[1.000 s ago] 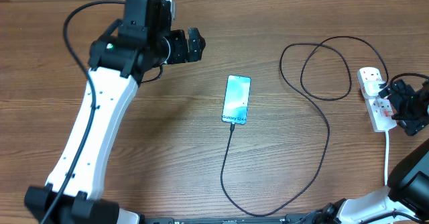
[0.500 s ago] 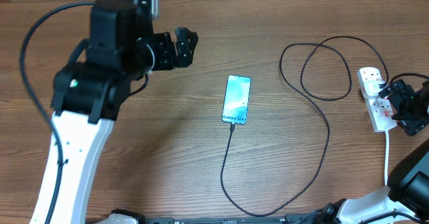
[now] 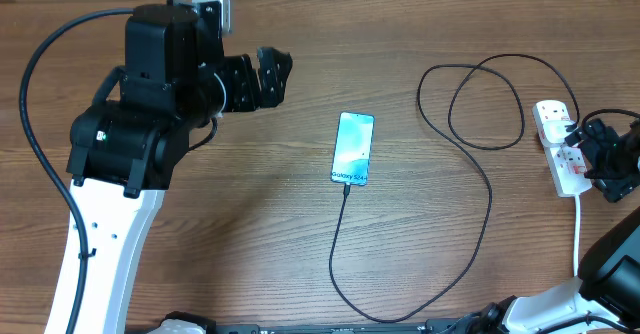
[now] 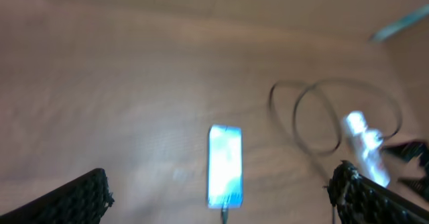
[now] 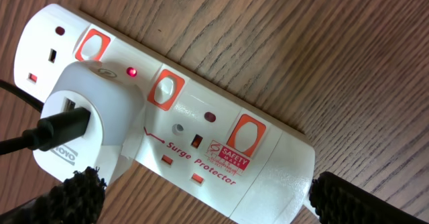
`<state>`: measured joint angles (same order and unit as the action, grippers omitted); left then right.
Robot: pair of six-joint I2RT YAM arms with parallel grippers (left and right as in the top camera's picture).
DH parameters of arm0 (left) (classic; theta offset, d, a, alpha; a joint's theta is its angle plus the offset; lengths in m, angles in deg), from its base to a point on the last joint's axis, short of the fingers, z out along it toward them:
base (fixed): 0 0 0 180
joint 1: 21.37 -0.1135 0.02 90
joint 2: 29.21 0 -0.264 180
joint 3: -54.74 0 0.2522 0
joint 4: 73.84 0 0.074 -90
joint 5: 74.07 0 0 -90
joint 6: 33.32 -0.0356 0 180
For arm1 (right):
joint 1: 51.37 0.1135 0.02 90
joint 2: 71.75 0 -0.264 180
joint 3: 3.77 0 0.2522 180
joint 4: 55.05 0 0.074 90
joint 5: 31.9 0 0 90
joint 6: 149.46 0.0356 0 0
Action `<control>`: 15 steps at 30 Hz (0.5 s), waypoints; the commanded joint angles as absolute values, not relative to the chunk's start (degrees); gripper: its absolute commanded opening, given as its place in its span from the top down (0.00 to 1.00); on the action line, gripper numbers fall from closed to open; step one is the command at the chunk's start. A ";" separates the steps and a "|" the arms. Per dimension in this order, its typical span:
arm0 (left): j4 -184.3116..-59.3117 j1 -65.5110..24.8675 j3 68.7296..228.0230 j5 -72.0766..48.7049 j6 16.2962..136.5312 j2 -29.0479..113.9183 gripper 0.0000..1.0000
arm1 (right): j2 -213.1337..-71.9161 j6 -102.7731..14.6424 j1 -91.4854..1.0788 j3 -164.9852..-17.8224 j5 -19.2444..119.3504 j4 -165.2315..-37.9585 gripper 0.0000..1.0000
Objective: Plug charger to phone and switch on socket
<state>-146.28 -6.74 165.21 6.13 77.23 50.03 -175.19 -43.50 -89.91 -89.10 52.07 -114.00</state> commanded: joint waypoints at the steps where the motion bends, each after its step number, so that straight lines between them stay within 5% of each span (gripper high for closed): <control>1: -150.04 -6.72 165.71 8.53 75.92 49.75 0.00 | -173.81 -43.89 -90.06 -88.75 52.01 -113.91 0.00; 15: -154.45 -6.72 159.85 10.32 72.97 49.35 0.00 | -173.81 -43.89 -90.06 -88.75 51.99 -113.91 0.00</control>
